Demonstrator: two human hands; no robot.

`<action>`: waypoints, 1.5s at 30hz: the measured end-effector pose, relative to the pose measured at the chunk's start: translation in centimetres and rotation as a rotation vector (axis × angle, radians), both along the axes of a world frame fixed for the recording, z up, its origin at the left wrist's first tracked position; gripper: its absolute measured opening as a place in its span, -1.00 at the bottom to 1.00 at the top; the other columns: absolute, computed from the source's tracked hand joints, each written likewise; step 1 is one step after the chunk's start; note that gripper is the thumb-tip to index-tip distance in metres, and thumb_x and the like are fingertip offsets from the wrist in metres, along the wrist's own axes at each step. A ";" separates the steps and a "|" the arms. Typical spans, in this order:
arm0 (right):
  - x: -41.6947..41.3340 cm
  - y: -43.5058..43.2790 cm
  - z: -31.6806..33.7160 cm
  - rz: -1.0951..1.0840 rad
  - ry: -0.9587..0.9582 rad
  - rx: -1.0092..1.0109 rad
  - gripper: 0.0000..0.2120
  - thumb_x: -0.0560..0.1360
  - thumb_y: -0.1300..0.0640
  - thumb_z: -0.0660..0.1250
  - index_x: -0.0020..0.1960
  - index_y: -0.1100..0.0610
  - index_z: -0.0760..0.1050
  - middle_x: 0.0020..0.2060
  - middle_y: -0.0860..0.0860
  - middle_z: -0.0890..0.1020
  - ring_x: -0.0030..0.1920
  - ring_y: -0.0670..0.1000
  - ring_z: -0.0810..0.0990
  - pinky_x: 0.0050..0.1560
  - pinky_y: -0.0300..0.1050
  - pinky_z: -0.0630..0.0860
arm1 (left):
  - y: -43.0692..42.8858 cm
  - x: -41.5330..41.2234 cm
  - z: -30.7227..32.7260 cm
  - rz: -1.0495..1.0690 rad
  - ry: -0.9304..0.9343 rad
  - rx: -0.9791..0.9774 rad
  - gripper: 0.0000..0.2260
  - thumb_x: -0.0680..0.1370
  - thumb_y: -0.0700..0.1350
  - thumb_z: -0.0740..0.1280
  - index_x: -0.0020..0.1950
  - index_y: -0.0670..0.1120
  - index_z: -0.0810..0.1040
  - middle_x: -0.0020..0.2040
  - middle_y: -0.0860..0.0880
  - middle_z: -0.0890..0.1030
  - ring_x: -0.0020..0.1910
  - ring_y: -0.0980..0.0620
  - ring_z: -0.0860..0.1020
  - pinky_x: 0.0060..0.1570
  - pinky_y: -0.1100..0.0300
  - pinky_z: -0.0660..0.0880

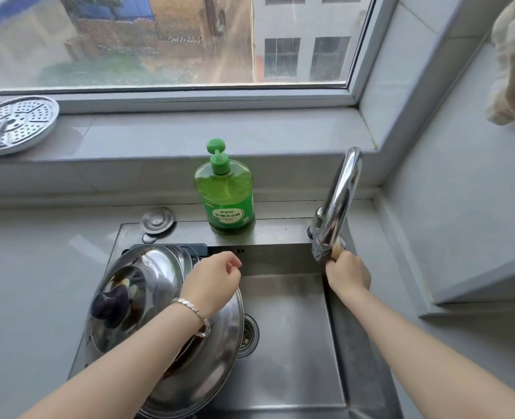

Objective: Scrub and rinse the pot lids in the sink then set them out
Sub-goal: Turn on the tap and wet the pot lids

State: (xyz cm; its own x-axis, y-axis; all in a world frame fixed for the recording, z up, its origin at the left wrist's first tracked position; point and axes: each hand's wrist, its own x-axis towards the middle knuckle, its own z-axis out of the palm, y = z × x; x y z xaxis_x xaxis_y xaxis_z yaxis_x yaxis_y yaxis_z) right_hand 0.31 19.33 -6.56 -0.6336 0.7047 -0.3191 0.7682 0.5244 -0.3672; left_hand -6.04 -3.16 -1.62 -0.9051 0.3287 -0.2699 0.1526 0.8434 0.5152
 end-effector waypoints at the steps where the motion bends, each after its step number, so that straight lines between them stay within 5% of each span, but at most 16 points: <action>1: 0.2 -0.2 0.3 0.012 0.011 -0.007 -0.74 0.53 0.16 0.16 0.15 0.20 0.50 0.03 0.21 0.60 0.06 0.24 0.53 -0.14 -0.11 0.34 | -0.1 0.1 0.0 0.001 0.003 -0.004 -0.83 0.53 -0.12 0.19 -0.01 0.07 0.55 -0.17 0.16 0.54 -0.04 0.06 0.52 -0.09 0.20 0.46; 6: 3.3 -2.8 2.9 0.203 0.157 -0.095 -0.77 0.43 -0.04 0.32 0.08 -0.11 0.42 -0.12 -0.07 0.64 -0.02 0.10 0.58 -0.16 -0.12 0.44 | -0.4 0.5 0.5 0.021 0.006 0.031 -0.84 0.52 -0.13 0.20 -0.04 0.06 0.54 -0.15 0.12 0.55 -0.10 0.07 0.53 -0.13 0.21 0.45; 12: 6.1 -6.2 6.9 0.298 0.257 -0.225 -0.39 0.32 -0.22 0.43 0.31 -0.17 0.33 0.05 -0.15 0.60 0.11 -0.07 0.56 0.06 -0.10 0.52 | -1.6 1.5 1.1 0.052 0.004 0.069 -0.86 0.52 -0.14 0.22 -0.08 0.06 0.54 -0.16 0.09 0.57 -0.09 0.03 0.55 -0.06 0.15 0.50; 18: 7.8 -6.9 6.8 0.200 0.345 -0.286 -0.33 0.19 -0.52 0.15 0.19 -0.18 0.30 -0.26 -0.18 0.52 -0.15 -0.04 0.54 -0.10 -0.06 0.47 | -3.2 2.6 1.4 0.041 0.006 0.088 -0.84 0.51 -0.15 0.21 -0.04 0.01 0.56 -0.21 0.11 0.54 -0.14 0.03 0.54 -0.10 0.15 0.51; 21: 7.6 -6.9 6.5 0.171 0.304 -0.268 -0.54 0.39 -0.39 0.18 0.16 -0.15 0.29 -0.15 -0.13 0.57 -0.05 0.02 0.56 -0.04 -0.05 0.46 | -3.3 2.7 1.5 0.034 0.010 0.080 -0.84 0.52 -0.16 0.21 -0.03 0.00 0.56 -0.16 0.07 0.57 -0.14 0.04 0.54 -0.11 0.16 0.51; 25: 7.0 -6.9 6.1 0.128 0.283 -0.247 -0.68 0.44 -0.26 0.24 0.04 -0.08 0.30 -0.27 -0.14 0.52 -0.15 0.04 0.55 -0.12 -0.05 0.46 | -2.9 2.5 1.9 0.036 0.022 0.076 -0.83 0.52 -0.15 0.20 -0.03 -0.01 0.57 -0.14 0.06 0.58 -0.12 0.02 0.55 -0.08 0.16 0.50; 36: 2.4 -2.6 2.1 -0.203 0.187 -0.323 -0.64 0.49 -0.18 0.19 0.03 0.12 0.40 -0.12 0.04 0.55 -0.15 0.07 0.48 -0.20 -0.12 0.31 | -2.4 -0.3 2.1 -0.002 0.035 0.055 -0.85 0.52 -0.14 0.21 -0.04 0.00 0.57 -0.20 0.09 0.53 -0.14 0.00 0.53 -0.09 0.16 0.50; 41: -0.7 -2.0 1.4 -0.163 0.225 -0.264 -0.64 0.48 -0.19 0.22 -0.12 0.13 0.41 -0.09 0.02 0.56 -0.15 0.08 0.51 -0.30 -0.14 0.28 | -2.7 -1.4 1.7 0.012 0.018 0.056 -0.85 0.50 -0.15 0.20 -0.13 0.08 0.51 -0.20 0.10 0.56 -0.24 0.02 0.52 -0.17 0.17 0.50; 45: -1.6 -2.8 2.7 -0.032 0.222 -0.200 -0.70 0.51 -0.15 0.23 -0.02 0.10 0.39 -0.16 0.01 0.49 -0.15 0.07 0.46 -0.20 -0.11 0.34 | -3.2 -1.8 1.7 0.020 0.024 0.066 -0.85 0.51 -0.15 0.21 -0.09 0.04 0.56 -0.22 0.12 0.56 -0.19 0.02 0.55 -0.14 0.14 0.53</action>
State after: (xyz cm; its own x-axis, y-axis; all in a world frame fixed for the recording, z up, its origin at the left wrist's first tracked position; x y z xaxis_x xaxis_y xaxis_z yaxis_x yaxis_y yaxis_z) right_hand -1.33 16.55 -3.83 -0.6817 0.6628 -0.3097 0.6725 0.4011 -0.6220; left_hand -7.83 -6.37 0.10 -0.9177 0.3264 -0.2264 0.1487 0.8108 0.5662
